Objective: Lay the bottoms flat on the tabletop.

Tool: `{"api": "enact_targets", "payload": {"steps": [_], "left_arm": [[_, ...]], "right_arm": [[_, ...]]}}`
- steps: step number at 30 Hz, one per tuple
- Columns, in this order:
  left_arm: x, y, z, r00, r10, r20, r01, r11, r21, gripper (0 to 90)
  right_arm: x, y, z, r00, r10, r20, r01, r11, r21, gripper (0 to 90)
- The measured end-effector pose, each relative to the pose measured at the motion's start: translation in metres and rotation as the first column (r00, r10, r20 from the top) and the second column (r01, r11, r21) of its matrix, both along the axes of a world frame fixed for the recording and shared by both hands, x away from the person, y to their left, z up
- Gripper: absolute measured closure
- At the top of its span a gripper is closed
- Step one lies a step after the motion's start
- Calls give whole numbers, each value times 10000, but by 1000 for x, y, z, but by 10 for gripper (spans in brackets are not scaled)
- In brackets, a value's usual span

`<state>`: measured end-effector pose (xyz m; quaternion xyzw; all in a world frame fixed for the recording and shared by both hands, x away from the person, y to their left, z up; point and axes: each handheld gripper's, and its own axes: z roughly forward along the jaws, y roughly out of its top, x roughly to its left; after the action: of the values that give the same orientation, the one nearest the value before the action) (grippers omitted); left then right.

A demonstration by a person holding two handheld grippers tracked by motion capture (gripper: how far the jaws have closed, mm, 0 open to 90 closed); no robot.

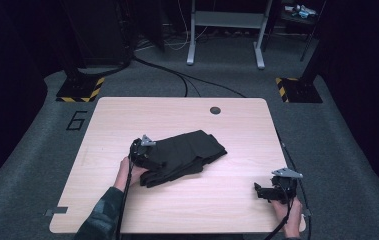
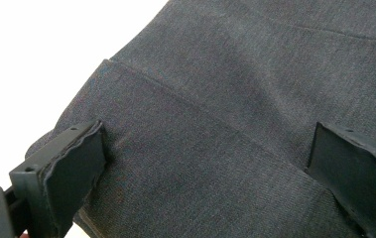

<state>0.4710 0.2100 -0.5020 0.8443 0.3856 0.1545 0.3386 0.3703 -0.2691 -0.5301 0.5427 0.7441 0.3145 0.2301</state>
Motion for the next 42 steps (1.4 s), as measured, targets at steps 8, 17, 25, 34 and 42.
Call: {"api": "enact_targets", "payload": {"steps": [8,17,25,34,42], "left_arm": [[-6,-7,1,9991,-410,-84,410,9992,28,15],[-12,-16,3,9914,-1268,-336,1277,9915,252,15],[-18,-19,22,9990,-397,228,404,9987,-307,0],[-16,-28,9,9992,284,-266,-275,9991,329,7],[-21,-25,4,9994,-319,-130,321,9994,101,29]], "right_arm": [[0,0,0,10000,-22,-8,22,10000,18,2],[0,0,0,10000,-45,-17,45,10000,26,2],[0,0,0,10000,-14,7,14,10000,3,2],[0,0,0,10000,-41,-19,41,10000,24,2],[0,0,0,10000,-36,-16,36,10000,16,2]]}}
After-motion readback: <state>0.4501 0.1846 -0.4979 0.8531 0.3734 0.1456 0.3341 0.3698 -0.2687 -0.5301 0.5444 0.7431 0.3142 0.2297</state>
